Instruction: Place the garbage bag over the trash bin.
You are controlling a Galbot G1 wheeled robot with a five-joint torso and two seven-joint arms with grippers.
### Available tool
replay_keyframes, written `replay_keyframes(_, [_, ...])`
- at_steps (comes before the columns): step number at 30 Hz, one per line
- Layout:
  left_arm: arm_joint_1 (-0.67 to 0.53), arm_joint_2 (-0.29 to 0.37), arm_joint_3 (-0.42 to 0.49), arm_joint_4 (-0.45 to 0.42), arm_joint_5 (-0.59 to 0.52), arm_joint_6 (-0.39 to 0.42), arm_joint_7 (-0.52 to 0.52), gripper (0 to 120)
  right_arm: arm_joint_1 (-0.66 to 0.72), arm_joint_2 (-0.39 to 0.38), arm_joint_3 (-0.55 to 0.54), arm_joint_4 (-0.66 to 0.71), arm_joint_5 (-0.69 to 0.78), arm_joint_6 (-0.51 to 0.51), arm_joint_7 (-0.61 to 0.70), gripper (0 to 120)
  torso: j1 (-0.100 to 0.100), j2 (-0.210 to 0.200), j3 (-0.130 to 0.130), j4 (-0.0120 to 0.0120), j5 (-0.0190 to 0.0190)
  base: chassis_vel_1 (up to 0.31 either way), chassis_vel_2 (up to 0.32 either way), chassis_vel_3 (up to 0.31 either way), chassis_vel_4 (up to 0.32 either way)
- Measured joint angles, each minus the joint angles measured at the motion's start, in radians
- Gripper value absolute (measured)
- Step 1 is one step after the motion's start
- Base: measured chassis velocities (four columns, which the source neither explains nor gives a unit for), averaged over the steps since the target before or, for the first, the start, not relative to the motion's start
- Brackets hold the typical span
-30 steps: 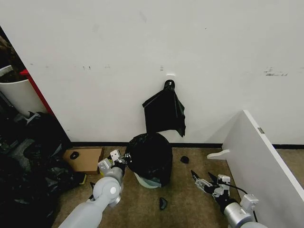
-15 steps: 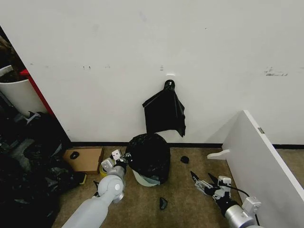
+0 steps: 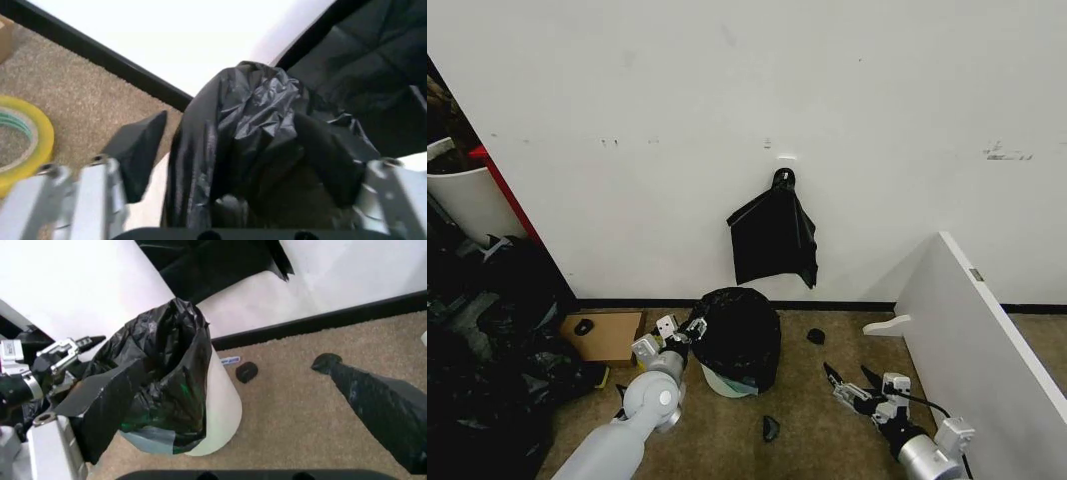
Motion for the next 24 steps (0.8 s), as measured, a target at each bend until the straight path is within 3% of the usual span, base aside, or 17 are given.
replay_keyframes(6, [0.015, 0.009, -0.004, -0.028, 0.046, -0.009, 0.023, 98, 0.0, 0.008, -0.016, -0.002, -0.014, 0.007, -0.005, 100, 0.0, 0.0, 0.0, 0.0001, 0.0, 0.0, 0.0, 0.0, 0.0])
replay_keyframes(11, [0.027, 0.02, -0.005, -0.056, 0.072, -0.02, 0.039, 100, 0.007, 0.013, -0.02, 0.003, -0.021, 0.008, -0.005, 100, 0.0, 0.0, 0.0, 0.0001, 0.0001, 0.0, 0.0, 0.0, 0.0])
replay_keyframes(15, [0.043, 0.032, -0.006, -0.083, 0.159, -0.054, 0.062, 100, 0.01, 0.021, -0.025, 0.003, -0.053, 0.031, -0.003, 100, 0.0, 0.0, 0.0, 0.0, 0.0, 0.0, 0.0, 0.0, 0.0])
replay_keyframes(21, [0.129, 0.029, -0.027, -0.143, 0.496, -0.205, 0.097, 100, 0.023, 0.08, -0.05, 0.007, -0.22, 0.212, 0.053, 100, 0.0, 0.0, 0.0, 0.0001, 0.0, 0.0, 0.0, 0.0, 0.0])
replay_keyframes(24, [0.165, 0.022, -0.029, -0.163, 0.592, -0.245, 0.1, 100, 0.029, 0.108, -0.06, 0.005, -0.29, 0.278, 0.077, 100, 0.0, 0.0, 0.0, 0.0001, -0.0001, 0.0, 0.0, 0.0, 0.0])
